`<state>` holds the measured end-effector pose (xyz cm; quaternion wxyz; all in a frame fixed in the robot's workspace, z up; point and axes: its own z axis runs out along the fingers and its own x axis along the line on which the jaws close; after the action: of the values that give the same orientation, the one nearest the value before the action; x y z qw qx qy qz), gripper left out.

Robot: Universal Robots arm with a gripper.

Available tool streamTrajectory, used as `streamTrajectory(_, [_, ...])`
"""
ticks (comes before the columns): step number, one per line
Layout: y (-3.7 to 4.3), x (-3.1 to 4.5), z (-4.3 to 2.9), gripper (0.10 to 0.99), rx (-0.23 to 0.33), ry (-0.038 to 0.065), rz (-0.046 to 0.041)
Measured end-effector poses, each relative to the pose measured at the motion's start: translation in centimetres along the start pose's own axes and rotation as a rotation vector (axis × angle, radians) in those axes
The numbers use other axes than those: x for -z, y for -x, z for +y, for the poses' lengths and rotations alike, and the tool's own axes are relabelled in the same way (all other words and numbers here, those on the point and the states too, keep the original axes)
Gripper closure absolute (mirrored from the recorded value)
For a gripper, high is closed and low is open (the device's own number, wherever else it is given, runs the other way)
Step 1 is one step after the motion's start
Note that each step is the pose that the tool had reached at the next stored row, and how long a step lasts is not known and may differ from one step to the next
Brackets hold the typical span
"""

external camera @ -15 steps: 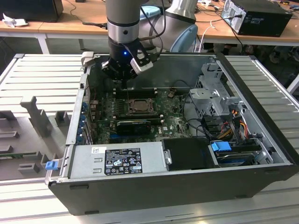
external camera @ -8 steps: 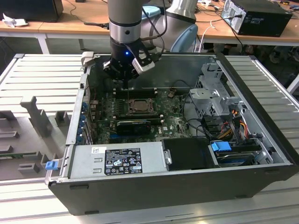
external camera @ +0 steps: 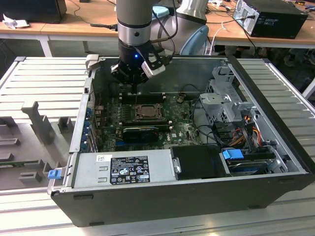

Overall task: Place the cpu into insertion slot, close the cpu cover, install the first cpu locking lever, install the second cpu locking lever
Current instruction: 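Install the first cpu locking lever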

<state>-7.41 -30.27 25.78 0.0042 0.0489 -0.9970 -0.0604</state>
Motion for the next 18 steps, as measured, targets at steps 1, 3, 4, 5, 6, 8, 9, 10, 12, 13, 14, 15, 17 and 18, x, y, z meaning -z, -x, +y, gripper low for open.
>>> streamTrajectory(1, [0.11,0.0,-0.01,0.98,0.0,0.0,0.0])
streamTrajectory(3, [0.24,0.0,-0.02,0.98,0.0,0.0,0.0])
streamTrajectory(4, [0.36,0.0,-0.04,0.98,0.0,0.0,0.0])
streamTrajectory(5, [0.46,0.0,-0.04,0.98,0.0,0.0,0.0])
streamTrajectory(6, [0.53,0.0,-0.05,0.98,0.0,0.0,0.0])
streamTrajectory(8, [0.76,0.0,-0.07,0.98,0.0,0.0,0.0])
streamTrajectory(9, [0.82,0.0,-0.08,0.98,0.0,0.0,0.0])
streamTrajectory(10, [0.9,0.01,-0.09,0.98,0.0,0.0,0.0])
streamTrajectory(12, [1.06,0.01,-0.1,0.98,0.0,0.0,0.0])
streamTrajectory(13, [1.17,0.01,-0.12,0.98,0.0,0.0,0.0])
streamTrajectory(14, [1.27,0.01,-0.13,0.98,0.0,0.0,0.0])
streamTrajectory(15, [1.32,0.01,-0.13,0.98,0.0,0.0,0.0])
streamTrajectory(17, [1.43,0.0,-0.14,0.98,0.0,0.0,0.0])
streamTrajectory(18, [1.54,0.0,-0.15,0.98,0.0,0.0,0.0])
